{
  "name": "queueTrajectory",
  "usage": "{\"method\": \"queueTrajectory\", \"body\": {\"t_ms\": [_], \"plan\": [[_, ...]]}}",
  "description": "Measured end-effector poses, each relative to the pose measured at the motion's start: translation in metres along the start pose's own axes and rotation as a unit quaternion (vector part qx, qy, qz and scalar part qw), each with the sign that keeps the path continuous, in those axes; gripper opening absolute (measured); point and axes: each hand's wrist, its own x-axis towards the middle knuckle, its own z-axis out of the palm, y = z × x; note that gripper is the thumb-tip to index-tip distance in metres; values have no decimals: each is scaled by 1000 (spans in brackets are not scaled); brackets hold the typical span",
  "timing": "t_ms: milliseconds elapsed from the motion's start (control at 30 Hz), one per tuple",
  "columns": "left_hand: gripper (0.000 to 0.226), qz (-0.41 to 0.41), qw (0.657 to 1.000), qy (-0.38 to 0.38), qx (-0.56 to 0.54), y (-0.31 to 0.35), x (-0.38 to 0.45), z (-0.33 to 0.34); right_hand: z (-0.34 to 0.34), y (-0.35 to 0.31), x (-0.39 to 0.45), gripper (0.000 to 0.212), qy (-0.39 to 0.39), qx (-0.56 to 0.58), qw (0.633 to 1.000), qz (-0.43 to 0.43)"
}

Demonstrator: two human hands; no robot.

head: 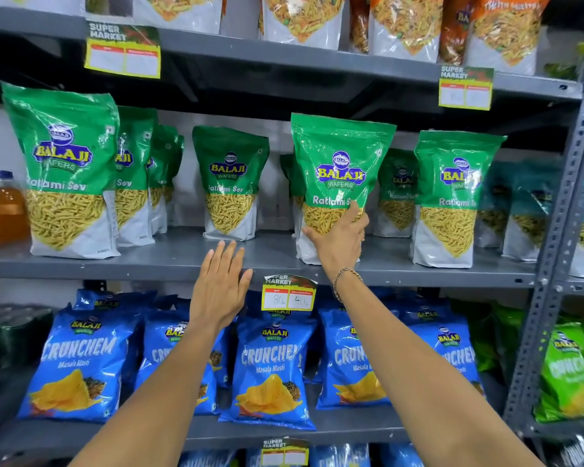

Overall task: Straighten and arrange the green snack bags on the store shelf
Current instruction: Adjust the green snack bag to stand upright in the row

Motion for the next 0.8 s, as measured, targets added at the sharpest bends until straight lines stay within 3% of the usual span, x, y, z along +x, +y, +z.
{"method": "queueTrajectory", "body": {"t_ms": [300,467,533,667,800], "plan": [[71,2,1000,-6,-1,0,0,0,-4,2,-4,102,-3,-1,1000,-8],[81,7,1000,-15,6,1,0,-5,-12,10,0,100,-22,58,998,-23],[85,10,1000,-17,6,0,0,-8,-21,12,2,88,-7,111,994,-20],[77,-9,1000,-14,8,-16,0,-14,-43,6,15,41,102,228,968,-34],[67,-55,998,0,22,-57,-6,-24,-43,-20,18,25,149,319,929,-110]]}}
